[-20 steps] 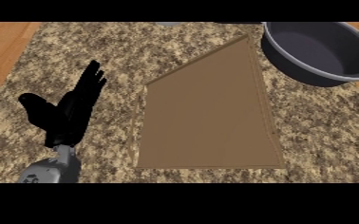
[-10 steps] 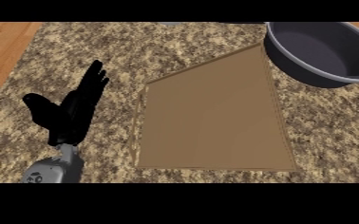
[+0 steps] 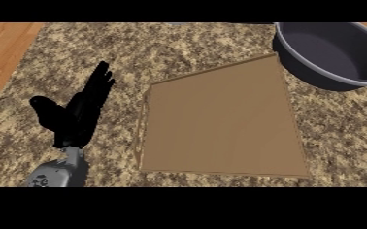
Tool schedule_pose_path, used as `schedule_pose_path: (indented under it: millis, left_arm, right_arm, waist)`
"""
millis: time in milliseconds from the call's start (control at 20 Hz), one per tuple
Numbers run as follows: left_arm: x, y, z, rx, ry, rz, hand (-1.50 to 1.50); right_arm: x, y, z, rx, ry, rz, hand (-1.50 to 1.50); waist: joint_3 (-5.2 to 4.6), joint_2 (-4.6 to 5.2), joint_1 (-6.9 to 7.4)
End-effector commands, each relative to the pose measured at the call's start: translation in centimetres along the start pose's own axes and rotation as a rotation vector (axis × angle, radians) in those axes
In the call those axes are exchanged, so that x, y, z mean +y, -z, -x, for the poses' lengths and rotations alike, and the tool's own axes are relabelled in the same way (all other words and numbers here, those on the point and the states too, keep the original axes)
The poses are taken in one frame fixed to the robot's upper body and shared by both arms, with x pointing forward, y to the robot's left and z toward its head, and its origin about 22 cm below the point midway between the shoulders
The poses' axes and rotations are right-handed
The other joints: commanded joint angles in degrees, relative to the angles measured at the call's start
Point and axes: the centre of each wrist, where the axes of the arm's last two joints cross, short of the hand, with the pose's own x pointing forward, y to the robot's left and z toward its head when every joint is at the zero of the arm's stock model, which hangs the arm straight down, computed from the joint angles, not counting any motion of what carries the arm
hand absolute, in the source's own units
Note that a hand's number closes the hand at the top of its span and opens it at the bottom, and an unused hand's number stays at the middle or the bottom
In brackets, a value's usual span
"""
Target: Pick the can from the tray and place it in the pot
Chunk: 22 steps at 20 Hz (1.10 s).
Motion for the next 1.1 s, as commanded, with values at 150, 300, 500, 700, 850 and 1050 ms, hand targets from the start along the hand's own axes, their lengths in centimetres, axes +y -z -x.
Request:
schedule_pose_path:
  millis: [150,300,500,700,850,1050]
  left_arm:
    - [-0.1,-0.7,0.9,0.009,-0.003,0.01,0.0]
    - [-0.1,-0.1,-1.2,0.0,-0.003,0.023,0.0]
    - [-0.2,-0.1,-0.4,-0.002,-0.004,0.019,0.0]
    - [0.0,0.6,-0.8,-0.003,-0.021,-0.007,0.0]
    - [-0.4,0.2,-0.2,0.0,-0.018,-0.014,0.0]
    - [0.5,0.1,-0.3,-0.005,0.003,-0.033,0.0]
  right_arm:
    - [4.0,0.5,1.8,0.143,0.192,-0.136,-1.5]
    - [3.8,1.3,2.3,0.175,0.245,-0.208,-1.5]
    - [5.8,1.0,3.8,0.198,0.403,-0.181,-1.5]
    - [6.1,0.4,3.6,0.136,0.555,0.019,-1.5]
    - [3.7,1.8,4.3,0.142,0.629,0.179,-1.5]
    - [4.2,2.3,7.3,0.162,0.67,0.247,-1.5]
  waist:
    - [0.07,0.17,0.52]
    - [0.11,0.33,0.88]
    - [0.17,0.66,1.42]
    - [0.14,0.29,0.3]
    - [0.12,0.25,0.19]
    - [0.06,-0.32,-1.04]
